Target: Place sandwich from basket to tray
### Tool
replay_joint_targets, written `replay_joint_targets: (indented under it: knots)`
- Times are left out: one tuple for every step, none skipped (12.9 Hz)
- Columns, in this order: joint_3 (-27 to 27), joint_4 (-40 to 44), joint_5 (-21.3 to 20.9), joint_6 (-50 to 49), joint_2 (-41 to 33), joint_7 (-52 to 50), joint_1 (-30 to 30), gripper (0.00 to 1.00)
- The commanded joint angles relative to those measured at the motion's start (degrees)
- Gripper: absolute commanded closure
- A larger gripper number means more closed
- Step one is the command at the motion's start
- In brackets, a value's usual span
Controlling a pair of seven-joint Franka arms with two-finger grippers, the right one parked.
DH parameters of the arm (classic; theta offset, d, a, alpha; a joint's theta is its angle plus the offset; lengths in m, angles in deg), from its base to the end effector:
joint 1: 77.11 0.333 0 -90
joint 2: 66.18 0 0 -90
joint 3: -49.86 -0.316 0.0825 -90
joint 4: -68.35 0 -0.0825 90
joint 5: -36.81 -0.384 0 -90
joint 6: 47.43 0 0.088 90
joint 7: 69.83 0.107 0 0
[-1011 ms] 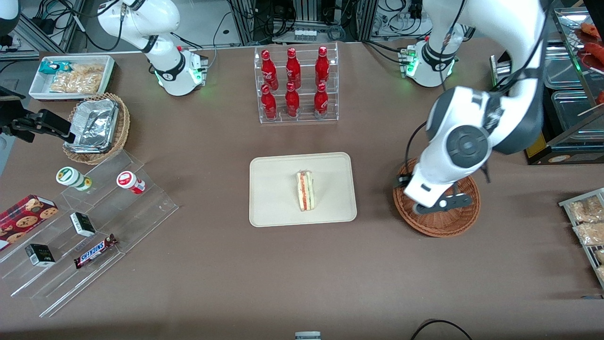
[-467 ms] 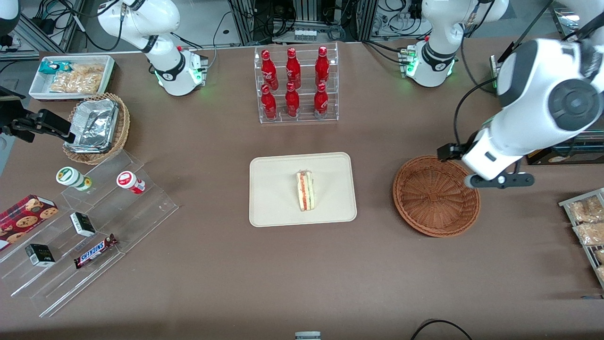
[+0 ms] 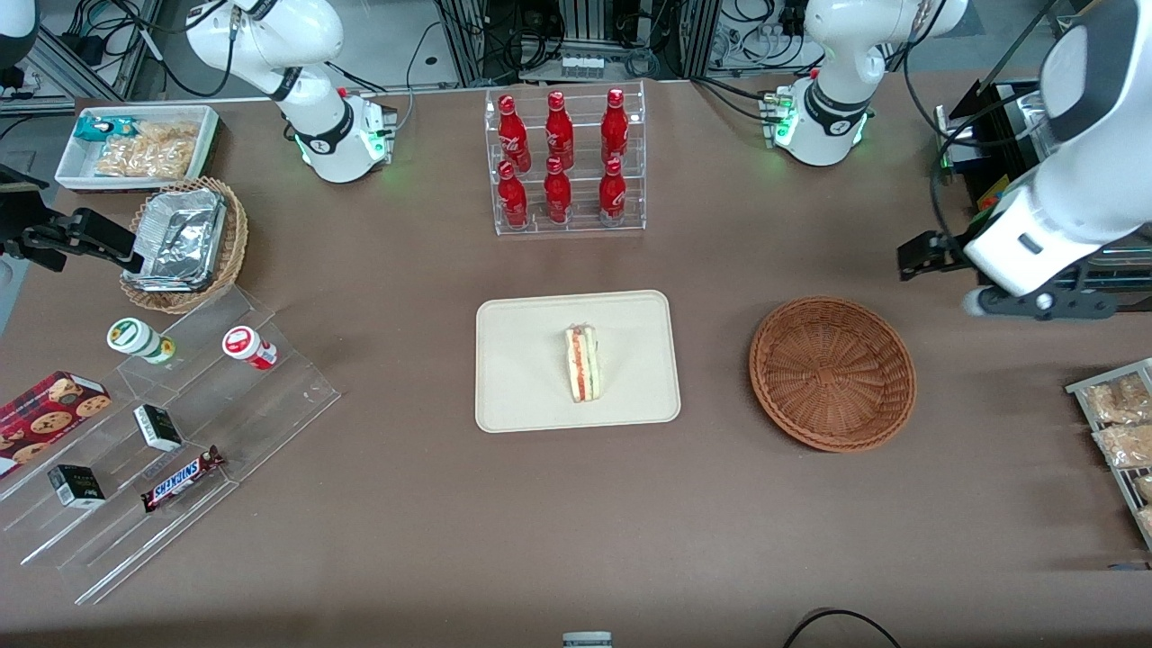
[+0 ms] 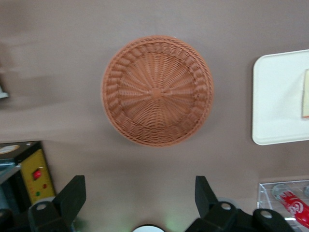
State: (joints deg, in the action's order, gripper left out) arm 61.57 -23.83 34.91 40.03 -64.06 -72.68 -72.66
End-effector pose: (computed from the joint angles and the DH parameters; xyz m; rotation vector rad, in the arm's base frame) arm 0.5539 -0.0649 0.5829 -3.0980 0.1205 0.1798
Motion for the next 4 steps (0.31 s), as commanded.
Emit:
replay_joint_targets:
  knots:
    - [-0.98,-1.24,-1.87,1.39,-2.29,0.82,0.56,0.00]
    - [-2.73,-1.24,-1.35,1.40,-2.64,0.82,0.03,0.00]
    - [-3.71,-1.33,-0.65,1.31,-3.17,0.82,-1.10,0.00]
    - [-4.24,-1.42,-0.55,1.13,-3.26,0.82,-1.46,0.00]
